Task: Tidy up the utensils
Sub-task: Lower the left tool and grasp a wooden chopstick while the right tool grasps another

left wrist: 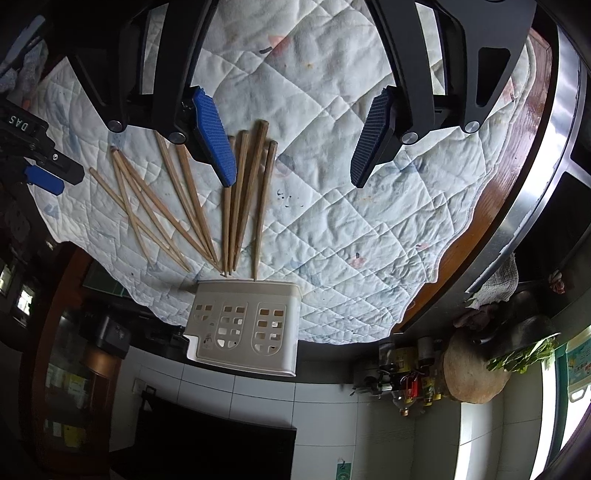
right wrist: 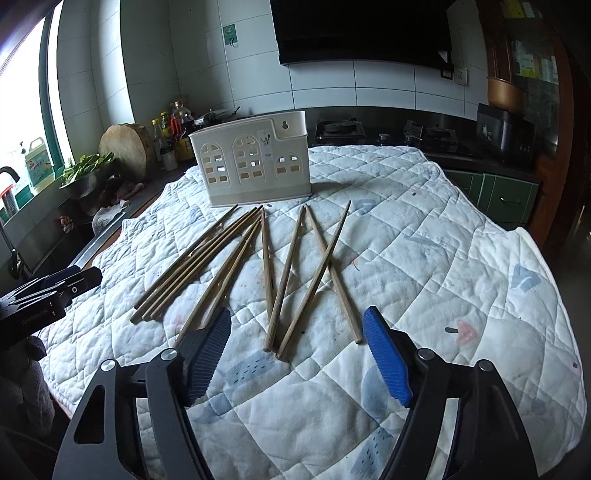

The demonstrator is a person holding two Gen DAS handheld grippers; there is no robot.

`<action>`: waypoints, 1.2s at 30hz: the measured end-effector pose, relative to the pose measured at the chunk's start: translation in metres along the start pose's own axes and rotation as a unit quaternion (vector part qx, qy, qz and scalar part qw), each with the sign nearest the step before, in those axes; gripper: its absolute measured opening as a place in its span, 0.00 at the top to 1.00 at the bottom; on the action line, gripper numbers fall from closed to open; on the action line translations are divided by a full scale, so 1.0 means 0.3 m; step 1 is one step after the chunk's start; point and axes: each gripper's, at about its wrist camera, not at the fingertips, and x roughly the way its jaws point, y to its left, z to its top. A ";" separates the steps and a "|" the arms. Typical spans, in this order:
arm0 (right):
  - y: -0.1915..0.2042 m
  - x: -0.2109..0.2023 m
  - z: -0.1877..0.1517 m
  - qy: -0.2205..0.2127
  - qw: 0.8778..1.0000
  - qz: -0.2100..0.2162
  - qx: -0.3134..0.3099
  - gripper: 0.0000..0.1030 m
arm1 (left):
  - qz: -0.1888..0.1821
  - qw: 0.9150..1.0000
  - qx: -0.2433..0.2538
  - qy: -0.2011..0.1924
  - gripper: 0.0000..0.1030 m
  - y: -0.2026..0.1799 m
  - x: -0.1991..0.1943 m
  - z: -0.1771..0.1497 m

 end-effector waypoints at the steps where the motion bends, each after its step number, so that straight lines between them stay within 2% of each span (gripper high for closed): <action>1: 0.002 0.014 -0.001 0.005 1.000 0.001 0.001 0.39 | -0.002 1.000 0.000 0.002 0.38 0.002 0.009 0.000; 12: -0.004 0.133 0.017 0.038 0.999 0.000 0.037 0.68 | -0.020 0.999 0.000 0.025 0.38 0.021 0.101 0.005; 18: -0.011 0.180 0.025 0.056 0.997 -0.004 0.057 0.79 | -0.032 0.999 0.003 0.030 0.38 0.019 0.133 0.013; 22: -0.011 0.201 0.025 0.065 0.996 -0.012 0.065 0.81 | -0.050 0.998 0.006 0.039 0.44 0.009 0.160 0.018; 24: -0.014 0.211 0.024 0.069 0.995 -0.012 0.071 0.86 | -0.054 0.998 0.010 0.042 0.48 0.000 0.174 0.024; 27: -0.024 0.219 0.019 0.073 0.994 -0.016 0.078 0.91 | -0.073 0.996 0.011 0.049 0.60 -0.007 0.196 0.036; 36: -0.040 0.223 0.019 0.075 0.993 -0.015 0.086 0.91 | -0.082 0.992 0.034 0.094 0.85 -0.051 0.302 0.054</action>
